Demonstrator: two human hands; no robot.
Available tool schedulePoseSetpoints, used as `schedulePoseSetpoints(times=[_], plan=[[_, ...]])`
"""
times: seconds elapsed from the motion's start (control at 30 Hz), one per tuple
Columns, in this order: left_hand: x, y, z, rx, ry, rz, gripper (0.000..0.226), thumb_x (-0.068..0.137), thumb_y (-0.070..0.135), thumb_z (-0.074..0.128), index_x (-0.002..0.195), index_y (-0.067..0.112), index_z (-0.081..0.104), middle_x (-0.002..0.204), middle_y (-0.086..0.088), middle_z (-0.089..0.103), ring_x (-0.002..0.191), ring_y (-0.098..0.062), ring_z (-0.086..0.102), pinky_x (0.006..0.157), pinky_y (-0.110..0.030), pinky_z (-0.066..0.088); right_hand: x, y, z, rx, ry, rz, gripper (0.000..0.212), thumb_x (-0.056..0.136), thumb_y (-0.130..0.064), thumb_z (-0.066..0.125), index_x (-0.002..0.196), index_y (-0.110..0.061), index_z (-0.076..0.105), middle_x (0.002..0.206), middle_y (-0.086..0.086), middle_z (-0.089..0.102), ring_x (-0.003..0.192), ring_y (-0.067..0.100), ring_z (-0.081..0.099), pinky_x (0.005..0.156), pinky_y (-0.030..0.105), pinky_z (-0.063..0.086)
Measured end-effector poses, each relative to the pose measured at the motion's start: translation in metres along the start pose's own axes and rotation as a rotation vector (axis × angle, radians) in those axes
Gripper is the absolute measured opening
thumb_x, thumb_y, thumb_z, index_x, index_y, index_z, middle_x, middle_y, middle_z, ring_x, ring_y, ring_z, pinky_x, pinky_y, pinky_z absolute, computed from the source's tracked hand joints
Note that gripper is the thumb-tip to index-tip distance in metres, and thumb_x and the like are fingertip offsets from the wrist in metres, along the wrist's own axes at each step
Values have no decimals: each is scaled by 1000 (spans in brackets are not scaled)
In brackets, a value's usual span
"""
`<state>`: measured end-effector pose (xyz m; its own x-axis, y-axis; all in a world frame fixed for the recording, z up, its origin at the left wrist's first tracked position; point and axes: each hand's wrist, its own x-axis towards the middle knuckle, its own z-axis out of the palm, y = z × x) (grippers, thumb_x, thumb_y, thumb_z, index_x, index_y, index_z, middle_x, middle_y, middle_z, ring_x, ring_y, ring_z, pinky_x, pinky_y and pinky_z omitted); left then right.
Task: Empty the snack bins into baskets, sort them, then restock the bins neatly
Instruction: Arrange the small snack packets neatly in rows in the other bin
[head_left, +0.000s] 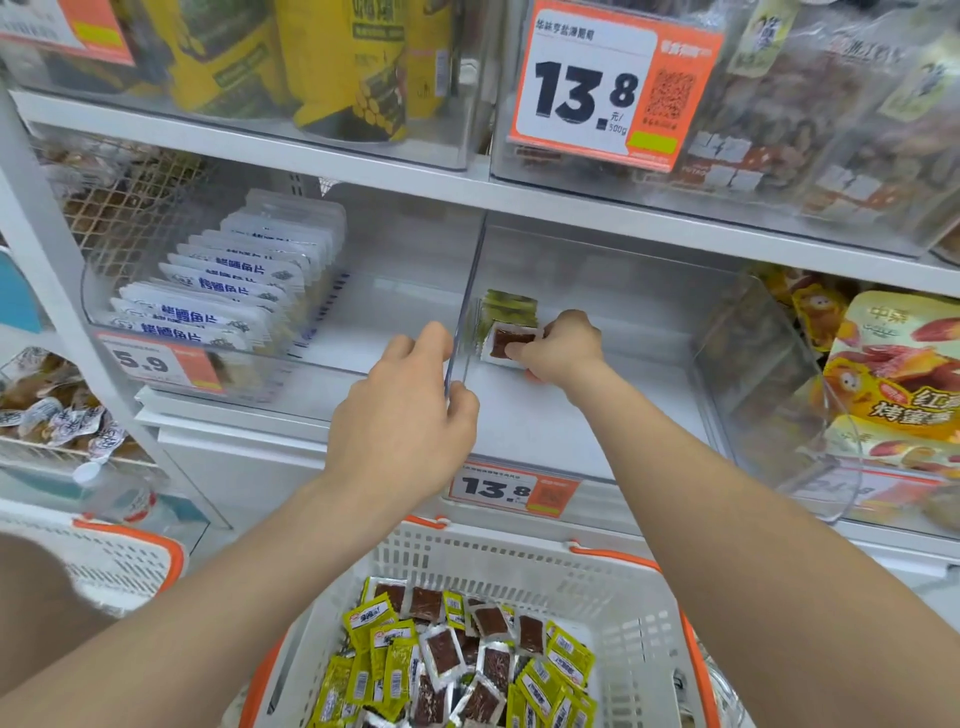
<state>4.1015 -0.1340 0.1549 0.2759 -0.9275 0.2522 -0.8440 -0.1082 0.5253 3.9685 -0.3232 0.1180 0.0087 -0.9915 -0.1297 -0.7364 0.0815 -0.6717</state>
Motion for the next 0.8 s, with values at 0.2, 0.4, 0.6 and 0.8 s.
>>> schedulePoseSetpoints(times=[0.2, 0.4, 0.6, 0.8], plan=[[-10, 1, -2, 52, -46, -20, 29, 98, 42, 48, 123, 26, 45, 121, 2, 48, 95, -40, 61, 78, -48, 53, -8, -4, -12, -126, -17, 5, 46, 82, -39, 81, 80, -15, 42, 90, 6, 60, 89, 26, 65, 48, 26, 37], [-34, -1, -10, -119, 70, -32, 23, 99, 42, 51, 109, 25, 39, 106, 3, 52, 80, -29, 58, 68, -43, 46, -62, -5, -44, -228, 102, -123, 22, 96, -29, 61, 100, -8, 57, 95, 10, 58, 90, 36, 56, 72, 33, 47], [-66, -18, -5, -23, -312, -45, 27, 79, 48, 44, 76, 25, 57, 68, 6, 65, 74, -24, 63, 70, -38, 55, -193, 12, -66, 197, 264, -601, 9, 91, -18, 64, 90, -23, 72, 60, -5, 66, 55, 14, 61, 62, 25, 48], [-84, -55, 74, 332, -946, 105, 22, 94, 27, 48, 91, 19, 68, 101, -3, 71, 94, -28, 65, 82, -36, 53, -235, 120, 26, -50, -175, -301, 14, 83, -32, 59, 83, -27, 72, 57, -9, 65, 57, 10, 63, 67, 34, 58]])
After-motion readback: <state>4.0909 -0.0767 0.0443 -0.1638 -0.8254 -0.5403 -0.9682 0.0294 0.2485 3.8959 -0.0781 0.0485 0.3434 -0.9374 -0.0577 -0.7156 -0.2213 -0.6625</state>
